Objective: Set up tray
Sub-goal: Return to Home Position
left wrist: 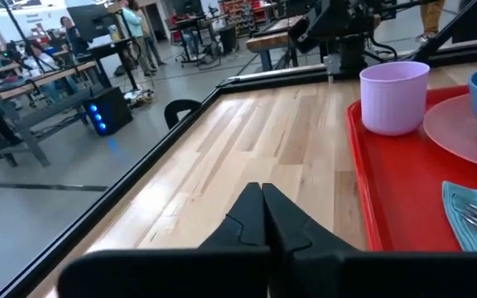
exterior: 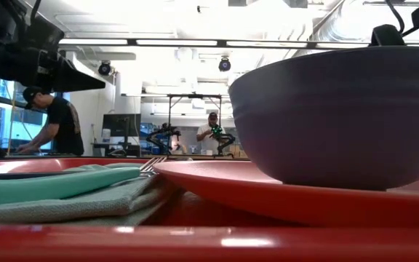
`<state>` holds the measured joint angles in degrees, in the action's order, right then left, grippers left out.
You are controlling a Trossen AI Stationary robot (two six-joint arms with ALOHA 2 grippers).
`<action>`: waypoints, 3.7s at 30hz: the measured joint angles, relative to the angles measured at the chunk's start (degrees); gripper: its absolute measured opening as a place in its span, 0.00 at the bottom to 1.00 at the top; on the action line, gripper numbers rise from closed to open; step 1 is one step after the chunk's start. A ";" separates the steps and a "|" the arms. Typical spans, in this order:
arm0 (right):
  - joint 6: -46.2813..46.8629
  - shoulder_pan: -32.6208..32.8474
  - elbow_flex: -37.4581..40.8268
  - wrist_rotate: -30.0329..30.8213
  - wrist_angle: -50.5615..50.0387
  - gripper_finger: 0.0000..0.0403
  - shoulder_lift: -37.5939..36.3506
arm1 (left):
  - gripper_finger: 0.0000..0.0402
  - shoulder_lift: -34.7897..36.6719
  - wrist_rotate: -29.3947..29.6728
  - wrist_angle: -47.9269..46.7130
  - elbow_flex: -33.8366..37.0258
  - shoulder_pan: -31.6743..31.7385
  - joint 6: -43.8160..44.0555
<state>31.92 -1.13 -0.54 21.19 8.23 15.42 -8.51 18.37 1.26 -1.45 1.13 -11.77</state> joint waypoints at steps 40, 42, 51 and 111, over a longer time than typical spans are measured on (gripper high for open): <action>-7.93 0.00 0.04 -7.70 -3.84 0.00 0.00 | 0.12 0.01 -0.24 -0.48 -0.07 0.00 -14.99; -7.93 0.00 0.04 -7.70 -3.84 0.00 0.00 | 0.12 0.00 -0.26 -0.48 -0.07 0.00 -14.97; -7.96 0.00 0.07 -7.70 -3.82 0.00 0.00 | 0.12 0.00 -0.27 -0.49 -0.07 0.00 -14.98; -7.96 -0.02 0.09 -7.67 -3.80 0.00 -0.01 | 0.12 0.01 -0.33 -0.48 -0.07 0.00 -14.97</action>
<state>23.97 -1.15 -0.45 13.52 4.43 15.41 -8.50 18.04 0.78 -1.52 1.13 -26.74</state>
